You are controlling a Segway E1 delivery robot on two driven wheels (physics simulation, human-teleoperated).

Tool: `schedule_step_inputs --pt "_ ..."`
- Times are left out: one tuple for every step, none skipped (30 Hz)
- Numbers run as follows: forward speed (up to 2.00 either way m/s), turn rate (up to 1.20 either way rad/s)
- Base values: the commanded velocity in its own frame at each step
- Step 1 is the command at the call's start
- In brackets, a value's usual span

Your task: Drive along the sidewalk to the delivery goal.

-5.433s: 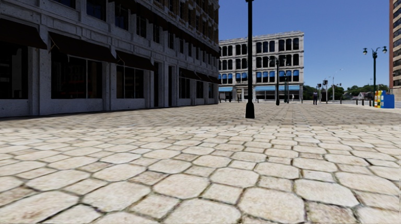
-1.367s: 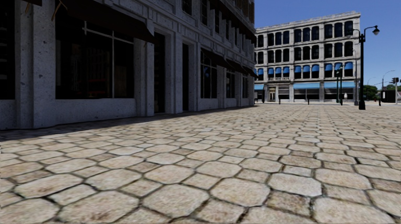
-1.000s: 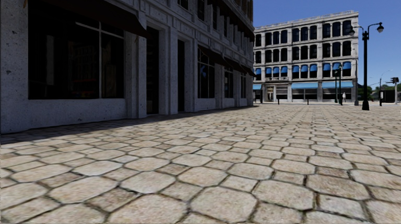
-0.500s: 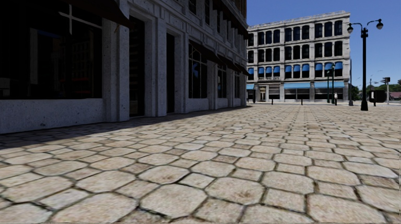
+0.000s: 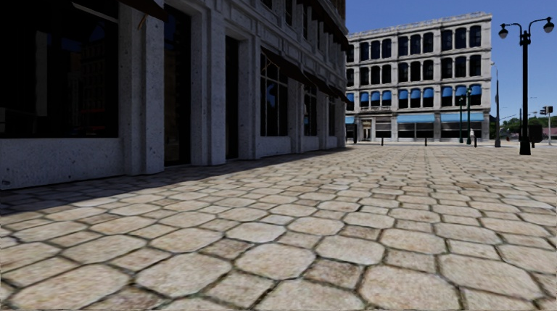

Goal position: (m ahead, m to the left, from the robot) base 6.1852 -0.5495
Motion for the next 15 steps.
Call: schedule_step_inputs --pt "2.0 -0.15" --pt "2.0 -0.22" --pt "2.0 -0.22" --pt "2.0 -0.24" --pt "2.0 -0.24" --pt "2.0 -0.25" --pt "2.0 -0.25" --pt "2.0 -0.25" --pt "2.0 -0.25" --pt "2.0 -0.25" --pt "2.0 -0.25" --pt "2.0 -0.25" --pt "2.0 -0.25" --pt "2.0 -0.25" --pt "2.0 -0.25"
